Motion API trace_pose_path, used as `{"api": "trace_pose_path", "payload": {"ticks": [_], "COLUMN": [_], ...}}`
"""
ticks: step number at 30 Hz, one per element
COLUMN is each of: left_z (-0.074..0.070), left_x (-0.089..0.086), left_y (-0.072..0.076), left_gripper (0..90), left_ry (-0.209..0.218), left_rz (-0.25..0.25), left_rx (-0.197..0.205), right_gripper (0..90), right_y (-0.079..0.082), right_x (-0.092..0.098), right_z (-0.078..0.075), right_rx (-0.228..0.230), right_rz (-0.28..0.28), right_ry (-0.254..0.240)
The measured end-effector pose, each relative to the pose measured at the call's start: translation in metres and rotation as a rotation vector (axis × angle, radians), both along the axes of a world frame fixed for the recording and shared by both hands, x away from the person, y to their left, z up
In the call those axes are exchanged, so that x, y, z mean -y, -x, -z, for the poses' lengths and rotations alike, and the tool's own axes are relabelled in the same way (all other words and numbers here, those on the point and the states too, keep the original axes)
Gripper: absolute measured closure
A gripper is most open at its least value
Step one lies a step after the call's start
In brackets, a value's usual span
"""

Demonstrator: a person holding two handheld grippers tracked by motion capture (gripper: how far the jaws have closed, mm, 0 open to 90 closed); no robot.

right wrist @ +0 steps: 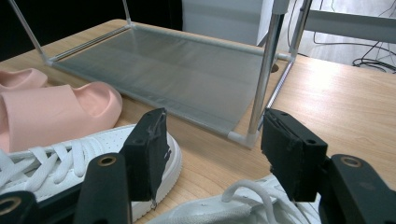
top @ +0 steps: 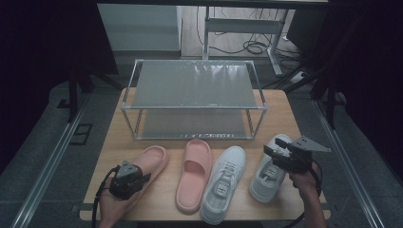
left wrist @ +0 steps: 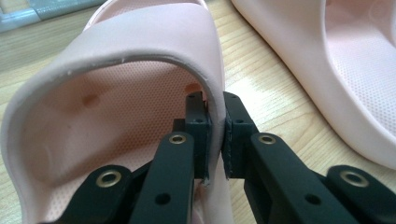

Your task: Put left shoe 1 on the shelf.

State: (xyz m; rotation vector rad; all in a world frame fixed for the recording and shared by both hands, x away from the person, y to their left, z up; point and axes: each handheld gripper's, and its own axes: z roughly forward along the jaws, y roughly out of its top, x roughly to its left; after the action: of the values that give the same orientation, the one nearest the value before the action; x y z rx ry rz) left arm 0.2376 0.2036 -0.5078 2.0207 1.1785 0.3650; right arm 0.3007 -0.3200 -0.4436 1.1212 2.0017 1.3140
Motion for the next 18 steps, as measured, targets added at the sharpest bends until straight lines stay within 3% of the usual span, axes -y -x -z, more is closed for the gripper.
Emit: {"api": "trace_pose_path", "payload": {"ticks": [18], "left_z": [-0.018], "left_x": [-0.006], "left_y": [-0.008], "left_gripper": [84.4], "left_ry": [0.043], "left_rz": [-0.013], "left_rx": [0.016], "right_gripper": [41.2], "right_y": [0.002], "right_x": [-0.004], "right_z": [-0.002], "right_rx": [0.004], "right_rz": [-0.012], "right_ry": [0.005]}}
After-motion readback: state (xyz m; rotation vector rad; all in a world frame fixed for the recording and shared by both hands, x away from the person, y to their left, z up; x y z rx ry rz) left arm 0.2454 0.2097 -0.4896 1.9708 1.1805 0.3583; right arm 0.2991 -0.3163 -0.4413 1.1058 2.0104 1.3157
